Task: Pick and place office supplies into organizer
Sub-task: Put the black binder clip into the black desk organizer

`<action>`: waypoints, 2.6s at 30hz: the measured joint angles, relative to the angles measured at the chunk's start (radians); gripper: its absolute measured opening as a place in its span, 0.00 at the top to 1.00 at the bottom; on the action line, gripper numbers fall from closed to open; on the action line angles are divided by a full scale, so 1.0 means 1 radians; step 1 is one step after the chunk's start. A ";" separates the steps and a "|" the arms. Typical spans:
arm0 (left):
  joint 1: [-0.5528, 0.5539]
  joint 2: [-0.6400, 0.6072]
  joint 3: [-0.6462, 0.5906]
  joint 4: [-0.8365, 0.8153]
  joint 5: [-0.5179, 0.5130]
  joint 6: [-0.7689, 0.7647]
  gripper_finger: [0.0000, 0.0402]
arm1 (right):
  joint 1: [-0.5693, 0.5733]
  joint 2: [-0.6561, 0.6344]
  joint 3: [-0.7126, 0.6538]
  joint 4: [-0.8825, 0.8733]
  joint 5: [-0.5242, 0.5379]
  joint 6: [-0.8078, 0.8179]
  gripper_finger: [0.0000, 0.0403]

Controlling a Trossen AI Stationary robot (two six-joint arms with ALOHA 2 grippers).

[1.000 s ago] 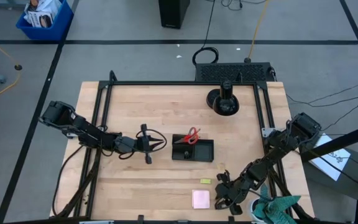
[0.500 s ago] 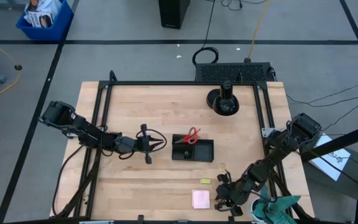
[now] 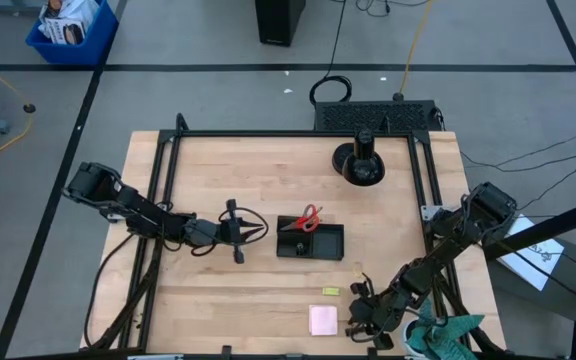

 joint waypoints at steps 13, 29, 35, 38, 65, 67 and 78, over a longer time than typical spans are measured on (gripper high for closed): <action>0.000 0.000 0.000 -0.006 0.000 -0.009 0.92 | -0.007 0.092 0.002 0.044 -0.030 0.028 0.71; 0.000 0.000 0.000 -0.015 0.000 -0.013 0.92 | -0.025 0.083 -0.001 0.065 -0.076 0.001 0.90; 0.000 0.000 0.000 -0.015 0.000 -0.014 0.92 | -0.035 0.082 0.001 0.081 -0.084 -0.037 0.96; 0.000 0.000 0.000 -0.015 0.000 -0.016 0.92 | -0.050 0.071 0.001 0.077 -0.085 -0.068 0.98; 0.012 0.000 0.000 -0.013 -0.003 -0.013 0.92 | -0.339 -0.163 0.000 0.163 0.417 -0.658 1.00; 0.020 0.000 0.000 -0.013 -0.003 -0.014 0.92 | -0.366 -0.141 0.000 0.193 0.417 -0.658 1.00; 0.056 0.000 0.000 -0.014 -0.003 -0.058 0.92 | -0.401 0.112 0.096 0.272 0.569 -0.814 1.00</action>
